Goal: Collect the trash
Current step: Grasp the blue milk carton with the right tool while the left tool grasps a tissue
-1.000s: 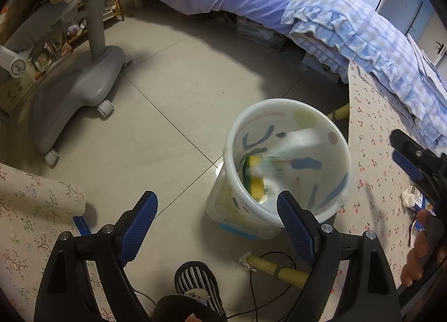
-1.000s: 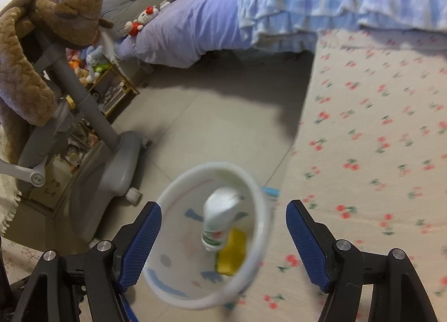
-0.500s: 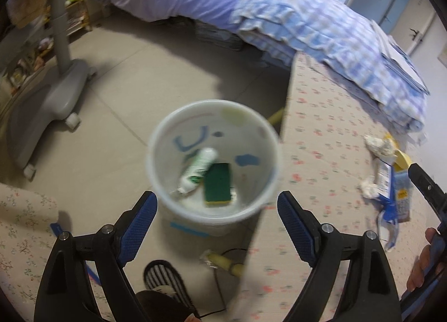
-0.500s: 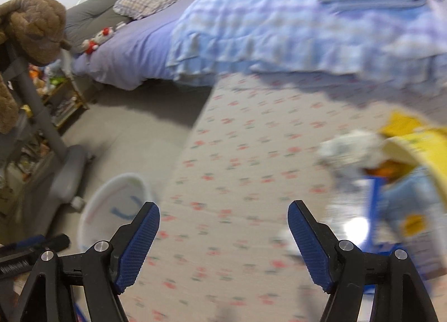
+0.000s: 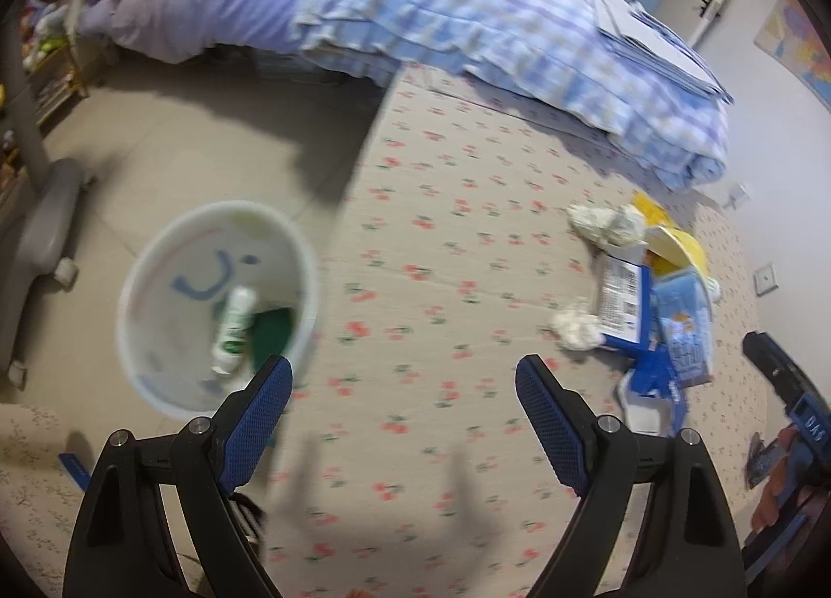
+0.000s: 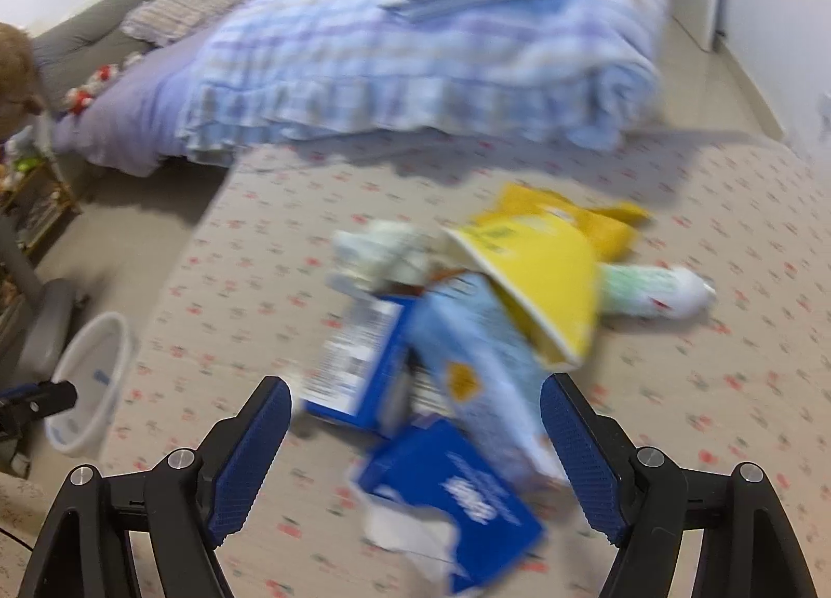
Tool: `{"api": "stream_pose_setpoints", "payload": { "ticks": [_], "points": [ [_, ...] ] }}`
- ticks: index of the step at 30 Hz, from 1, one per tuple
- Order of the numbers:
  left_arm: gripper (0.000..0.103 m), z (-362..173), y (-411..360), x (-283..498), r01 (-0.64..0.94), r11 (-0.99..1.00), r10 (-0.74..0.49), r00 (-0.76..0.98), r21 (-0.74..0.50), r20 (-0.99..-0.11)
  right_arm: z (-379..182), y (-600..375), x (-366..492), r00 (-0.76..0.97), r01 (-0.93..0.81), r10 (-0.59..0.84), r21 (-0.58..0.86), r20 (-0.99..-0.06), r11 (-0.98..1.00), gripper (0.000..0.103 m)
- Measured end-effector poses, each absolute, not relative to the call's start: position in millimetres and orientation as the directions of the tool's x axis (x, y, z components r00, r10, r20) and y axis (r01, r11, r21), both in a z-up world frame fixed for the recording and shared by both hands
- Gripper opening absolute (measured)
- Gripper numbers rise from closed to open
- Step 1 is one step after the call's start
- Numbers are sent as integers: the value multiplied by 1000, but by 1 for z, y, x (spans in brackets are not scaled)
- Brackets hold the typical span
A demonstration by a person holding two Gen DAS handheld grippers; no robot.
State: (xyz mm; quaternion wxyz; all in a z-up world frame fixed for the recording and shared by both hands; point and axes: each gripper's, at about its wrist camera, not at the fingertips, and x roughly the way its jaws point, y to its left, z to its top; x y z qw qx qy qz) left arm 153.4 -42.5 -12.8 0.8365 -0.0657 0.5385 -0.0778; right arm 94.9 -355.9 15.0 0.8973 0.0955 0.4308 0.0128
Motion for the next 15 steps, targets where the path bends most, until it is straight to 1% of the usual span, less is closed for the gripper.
{"api": "stream_pose_setpoints", "payload": {
  "ticks": [6,10,15],
  "points": [
    [90,-24,-81,163,93,974,-226,372,-206,-900,3,-379,93,599,77,61,134,-799,988,83],
    [90,-34,-93,170,71,973,-229,357,-218,-906,-8,-388,102,576,84,49,119,-816,989,83],
    [89,-48,-106,182,51,964,-263,335,-262,-905,-28,-396,120,535,93,52,120,-843,988,83]
  ]
}}
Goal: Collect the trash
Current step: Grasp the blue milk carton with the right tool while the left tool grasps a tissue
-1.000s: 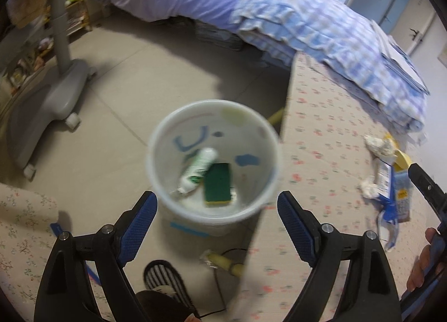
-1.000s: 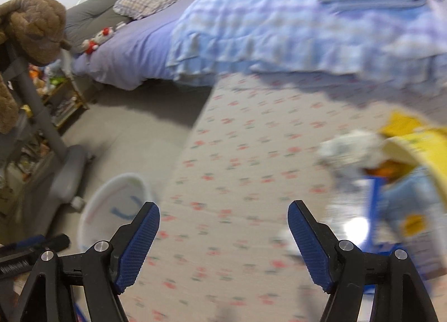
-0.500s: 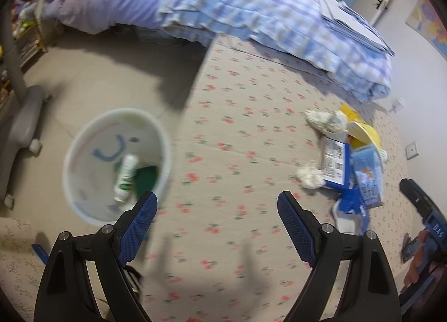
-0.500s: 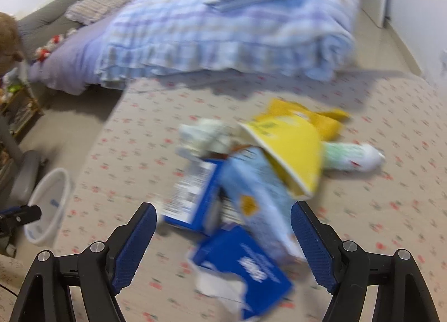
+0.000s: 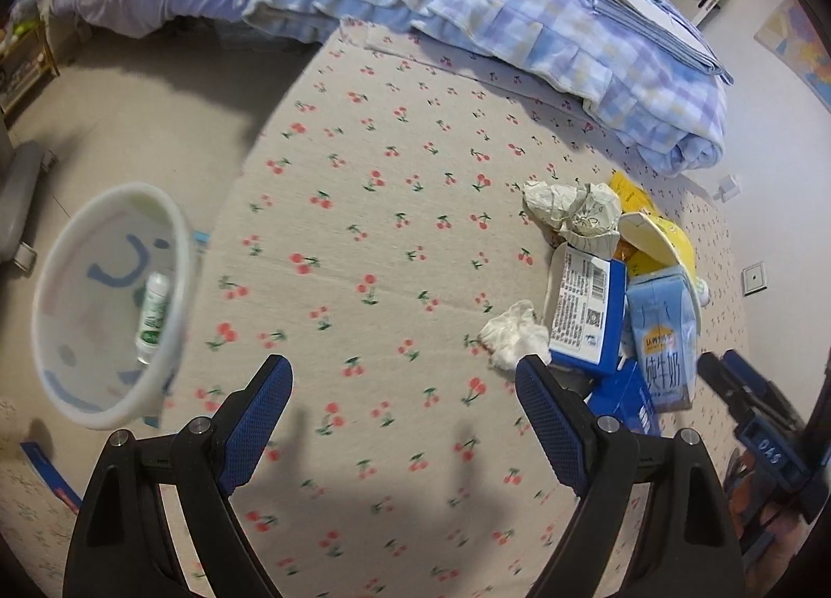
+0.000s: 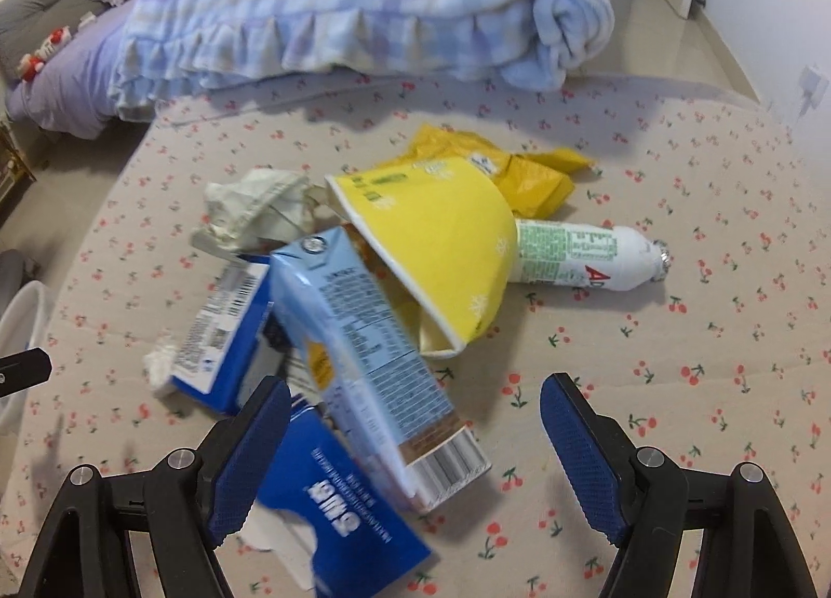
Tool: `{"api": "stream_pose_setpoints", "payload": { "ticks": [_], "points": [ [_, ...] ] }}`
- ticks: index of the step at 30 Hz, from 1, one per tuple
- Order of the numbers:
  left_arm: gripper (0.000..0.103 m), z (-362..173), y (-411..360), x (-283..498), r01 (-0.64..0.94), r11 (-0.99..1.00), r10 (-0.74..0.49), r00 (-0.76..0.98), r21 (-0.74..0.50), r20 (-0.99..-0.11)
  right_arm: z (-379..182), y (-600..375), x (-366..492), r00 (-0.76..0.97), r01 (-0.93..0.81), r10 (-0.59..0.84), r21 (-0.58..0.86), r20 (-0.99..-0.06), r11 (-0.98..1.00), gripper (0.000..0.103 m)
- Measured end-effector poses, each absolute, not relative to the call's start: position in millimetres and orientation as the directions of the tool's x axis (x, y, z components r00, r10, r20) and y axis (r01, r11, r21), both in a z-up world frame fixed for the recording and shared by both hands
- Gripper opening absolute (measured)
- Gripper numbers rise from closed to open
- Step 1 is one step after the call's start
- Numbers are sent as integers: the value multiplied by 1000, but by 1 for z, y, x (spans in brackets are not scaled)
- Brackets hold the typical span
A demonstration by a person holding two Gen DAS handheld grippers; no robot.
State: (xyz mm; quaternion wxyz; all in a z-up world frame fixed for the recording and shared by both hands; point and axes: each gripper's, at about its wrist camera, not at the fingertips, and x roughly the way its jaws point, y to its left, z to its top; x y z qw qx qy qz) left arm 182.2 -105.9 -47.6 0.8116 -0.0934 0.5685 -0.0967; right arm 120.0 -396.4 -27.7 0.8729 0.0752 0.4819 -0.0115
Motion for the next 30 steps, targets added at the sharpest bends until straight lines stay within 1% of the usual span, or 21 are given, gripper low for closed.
{"api": "stream_pose_setpoints", "payload": {
  "ticks": [3,6,8,9,10,12,13,14,16,17,19,20,22,25,27,30],
  "points": [
    [89,-58,-116,189,56,949,-312,309,-311,-898,-39,-399,127,509,104,62,133,-859,986,83],
    [89,-68,-128,193,66,933,-358,285,-354,-889,-48,-400,132,485,113,84,158,-871,981,76],
    [88,-72,-136,195,76,927,-375,278,-368,-885,-51,-399,135,475,109,90,160,-875,981,64],
    [86,-74,-139,196,82,923,-383,274,-375,-882,-52,-398,135,473,104,94,162,-876,981,60],
    [84,-77,-144,197,90,919,-395,269,-385,-879,-53,-398,135,471,100,97,162,-877,982,50],
    [82,-82,-150,199,100,914,-406,266,-394,-874,-53,-395,135,460,89,89,145,-883,985,43],
    [78,-85,-153,200,107,912,-411,267,-397,-872,-53,-394,134,460,81,84,136,-884,987,38],
    [76,-87,-156,201,111,910,-414,268,-399,-870,-51,-393,133,460,74,77,125,-885,989,36],
    [68,-94,-161,204,114,908,-420,262,-404,-869,-47,-393,132,468,76,76,126,-880,989,36],
    [68,-93,-163,204,121,910,-414,284,-396,-865,-43,-395,130,474,79,80,133,-877,988,36],
    [62,-95,-167,205,141,909,-416,283,-392,-864,-37,-396,127,487,79,85,141,-869,987,35],
    [61,-95,-167,205,146,910,-415,289,-388,-863,-33,-397,124,497,77,86,143,-864,987,35],
    [53,-95,-170,204,159,915,-403,298,-371,-866,-27,-398,120,510,71,89,146,-856,987,35],
    [40,-97,-170,204,160,902,-432,280,-402,-857,-21,-399,114,520,67,89,144,-849,987,35],
    [38,-96,-170,204,156,902,-432,281,-404,-857,-19,-401,111,521,68,87,143,-849,987,35],
    [29,-96,-171,204,160,897,-442,276,-413,-853,-17,-403,107,523,69,89,146,-848,987,35]
  ]
}}
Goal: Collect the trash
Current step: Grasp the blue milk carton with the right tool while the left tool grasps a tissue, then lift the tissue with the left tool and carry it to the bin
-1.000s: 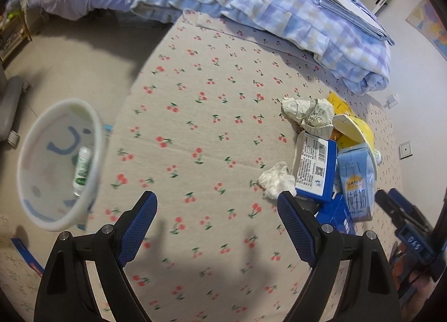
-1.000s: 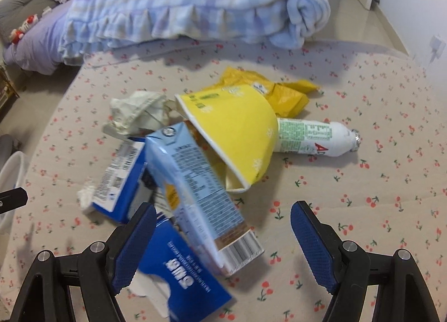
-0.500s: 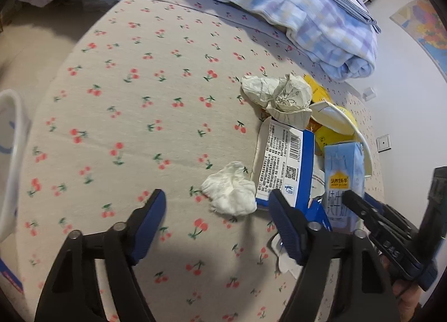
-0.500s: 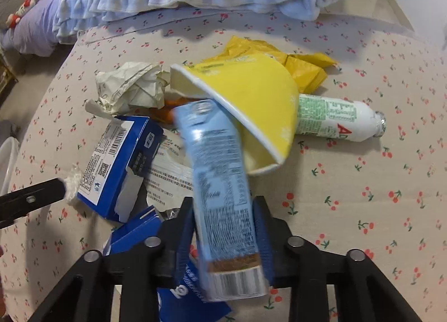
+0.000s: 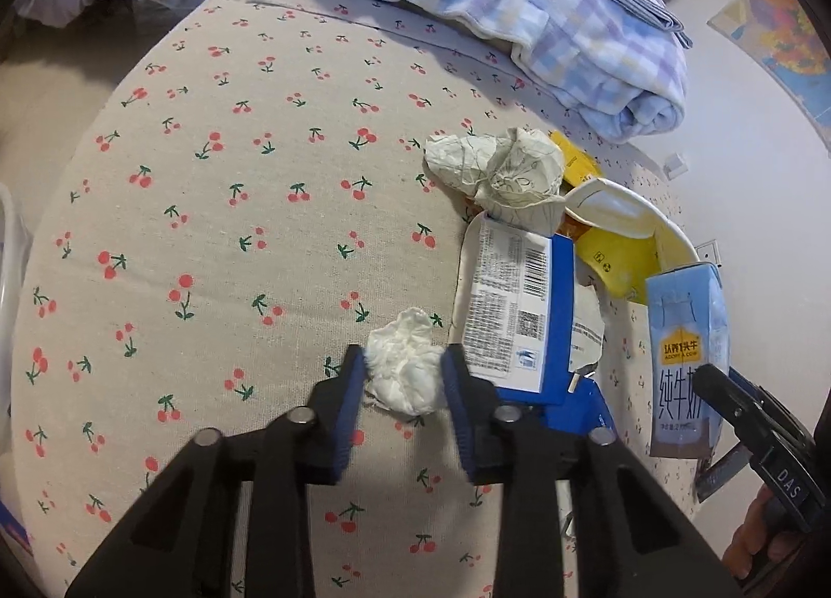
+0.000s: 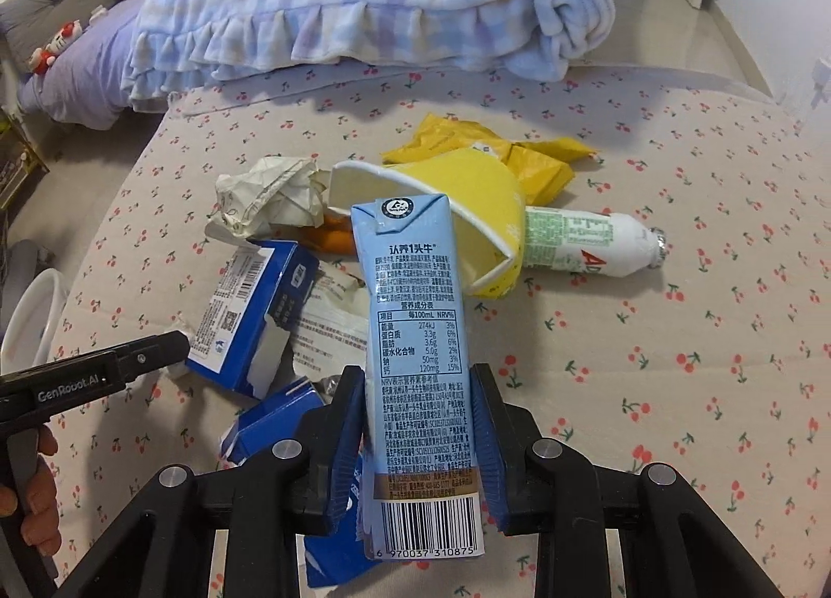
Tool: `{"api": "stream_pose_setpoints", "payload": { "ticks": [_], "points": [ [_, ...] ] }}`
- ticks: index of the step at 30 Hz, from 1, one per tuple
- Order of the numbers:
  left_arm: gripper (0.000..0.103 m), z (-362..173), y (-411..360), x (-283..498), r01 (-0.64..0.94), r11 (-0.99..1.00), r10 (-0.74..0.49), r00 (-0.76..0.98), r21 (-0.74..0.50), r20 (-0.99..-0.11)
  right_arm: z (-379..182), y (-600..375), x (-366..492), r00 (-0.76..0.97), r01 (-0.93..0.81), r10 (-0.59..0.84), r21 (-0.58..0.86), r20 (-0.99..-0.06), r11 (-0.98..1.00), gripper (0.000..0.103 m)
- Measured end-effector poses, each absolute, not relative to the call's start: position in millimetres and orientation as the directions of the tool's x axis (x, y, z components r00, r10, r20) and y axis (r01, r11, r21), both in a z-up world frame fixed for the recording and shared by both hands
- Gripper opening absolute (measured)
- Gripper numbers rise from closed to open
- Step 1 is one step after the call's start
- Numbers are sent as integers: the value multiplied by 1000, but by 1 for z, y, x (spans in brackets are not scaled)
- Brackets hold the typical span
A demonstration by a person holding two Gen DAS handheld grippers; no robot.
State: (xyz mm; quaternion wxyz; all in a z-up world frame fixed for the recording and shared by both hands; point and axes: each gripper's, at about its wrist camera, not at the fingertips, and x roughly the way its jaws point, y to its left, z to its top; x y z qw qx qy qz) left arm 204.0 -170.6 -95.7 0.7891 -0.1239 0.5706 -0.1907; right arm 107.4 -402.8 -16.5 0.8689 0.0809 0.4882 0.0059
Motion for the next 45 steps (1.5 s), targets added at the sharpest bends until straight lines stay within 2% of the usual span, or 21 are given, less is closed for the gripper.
{"api": "stream_pose_setpoints", "payload": {
  "ticks": [4,9,10,11,20,30,32,33,35,36,37,45],
  "points": [
    [16,-89,-170,201,168,898,-440,285,-407,-852,-14,-402,103,524,65,96,152,-846,986,35],
    [9,-79,-167,192,187,904,-424,292,-384,-857,-8,-400,96,534,57,106,161,-839,985,35],
    [2,-78,-167,191,191,905,-421,294,-379,-858,-6,-400,94,537,57,107,162,-837,985,35],
    [0,-75,-166,189,196,907,-417,296,-372,-860,-5,-400,93,540,55,108,163,-835,985,35],
    [2,-59,-157,178,216,910,-409,324,-354,-853,8,-396,84,563,41,130,185,-816,982,35],
    [3,-80,-171,191,208,930,-355,299,-303,-886,4,-399,85,552,54,119,178,-826,983,36],
    [7,-85,-175,195,199,933,-350,293,-301,-890,2,-402,85,549,59,113,173,-828,983,35],
    [13,-87,-175,196,191,933,-349,290,-304,-891,2,-404,85,547,61,112,173,-830,983,35],
    [31,-89,-176,197,173,935,-350,290,-310,-891,0,-407,84,543,67,110,173,-833,983,36],
    [45,-88,-175,197,161,937,-346,295,-310,-891,-1,-409,83,541,70,107,171,-835,983,36],
    [50,-87,-174,197,154,937,-346,305,-313,-887,-2,-411,83,538,74,103,169,-836,983,36],
    [49,-90,-182,203,150,926,-378,313,-348,-871,-6,-425,81,531,102,93,173,-842,980,36]
  ]
}}
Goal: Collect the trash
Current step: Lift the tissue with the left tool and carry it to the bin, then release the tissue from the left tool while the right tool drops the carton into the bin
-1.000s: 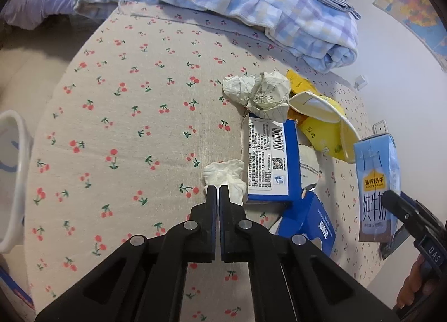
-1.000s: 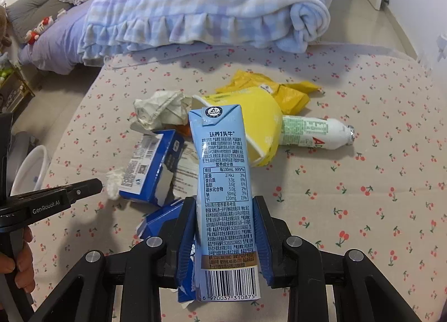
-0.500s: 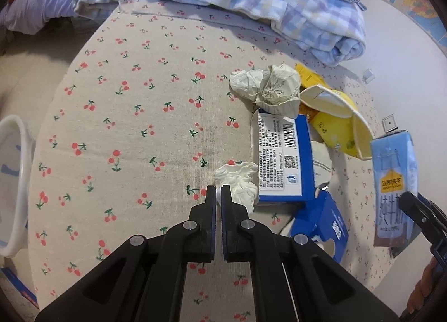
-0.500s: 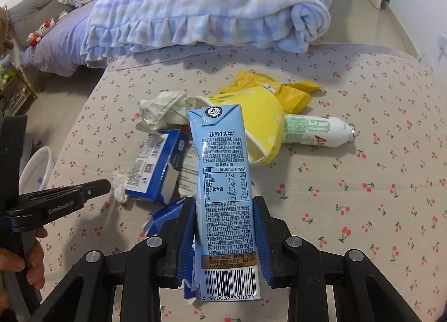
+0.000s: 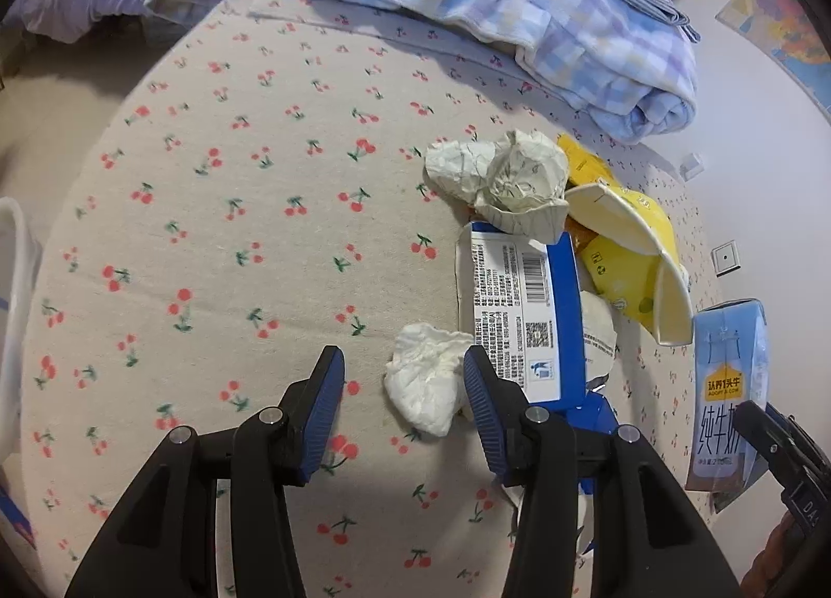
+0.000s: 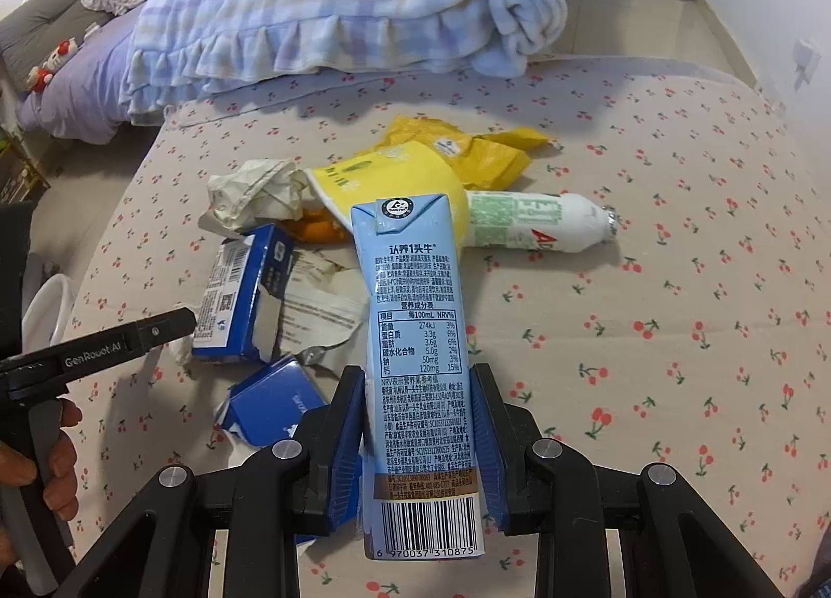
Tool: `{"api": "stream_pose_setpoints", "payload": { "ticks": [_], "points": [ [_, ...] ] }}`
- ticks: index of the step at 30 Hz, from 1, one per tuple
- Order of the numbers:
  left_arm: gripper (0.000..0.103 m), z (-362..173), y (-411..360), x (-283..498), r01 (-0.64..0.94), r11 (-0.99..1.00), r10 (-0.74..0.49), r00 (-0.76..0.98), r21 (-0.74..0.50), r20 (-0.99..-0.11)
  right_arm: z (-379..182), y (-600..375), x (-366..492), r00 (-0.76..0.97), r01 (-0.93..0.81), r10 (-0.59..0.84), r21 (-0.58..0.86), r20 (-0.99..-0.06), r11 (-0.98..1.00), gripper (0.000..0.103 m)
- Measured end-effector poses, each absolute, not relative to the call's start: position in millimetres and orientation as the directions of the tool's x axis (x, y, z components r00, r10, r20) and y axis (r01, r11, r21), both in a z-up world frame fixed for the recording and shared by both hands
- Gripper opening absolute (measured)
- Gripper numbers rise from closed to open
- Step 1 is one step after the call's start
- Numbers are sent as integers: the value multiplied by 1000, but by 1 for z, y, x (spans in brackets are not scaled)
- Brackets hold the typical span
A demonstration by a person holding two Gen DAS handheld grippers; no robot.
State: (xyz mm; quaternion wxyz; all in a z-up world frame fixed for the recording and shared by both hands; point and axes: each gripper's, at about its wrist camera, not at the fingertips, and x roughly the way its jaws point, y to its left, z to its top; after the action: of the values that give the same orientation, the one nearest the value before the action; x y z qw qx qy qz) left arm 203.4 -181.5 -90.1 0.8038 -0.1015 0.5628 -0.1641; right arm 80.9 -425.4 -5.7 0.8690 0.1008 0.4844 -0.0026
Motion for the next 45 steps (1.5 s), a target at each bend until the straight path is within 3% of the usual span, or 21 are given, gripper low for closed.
{"api": "stream_pose_setpoints", "payload": {
  "ticks": [2,3,4,9,27,45],
  "points": [
    [47,-90,-187,202,163,929,-368,328,-331,-870,-7,-428,80,529,108,92,174,-844,979,36],
    [31,-90,-190,201,178,930,-365,329,-322,-871,-7,-428,80,528,109,90,173,-844,979,36],
    [23,-93,-195,200,199,922,-380,310,-331,-872,-7,-428,80,528,110,90,173,-845,979,36],
    [12,-87,-206,192,242,929,-349,325,-279,-879,-3,-425,79,534,102,92,172,-840,980,36],
    [12,-37,-125,163,212,950,-299,425,-227,-854,20,-358,89,579,-8,172,206,-797,979,36],
    [12,-36,34,153,-8,978,-178,494,-209,-851,12,-234,122,548,-176,292,233,-784,956,36]
  ]
}}
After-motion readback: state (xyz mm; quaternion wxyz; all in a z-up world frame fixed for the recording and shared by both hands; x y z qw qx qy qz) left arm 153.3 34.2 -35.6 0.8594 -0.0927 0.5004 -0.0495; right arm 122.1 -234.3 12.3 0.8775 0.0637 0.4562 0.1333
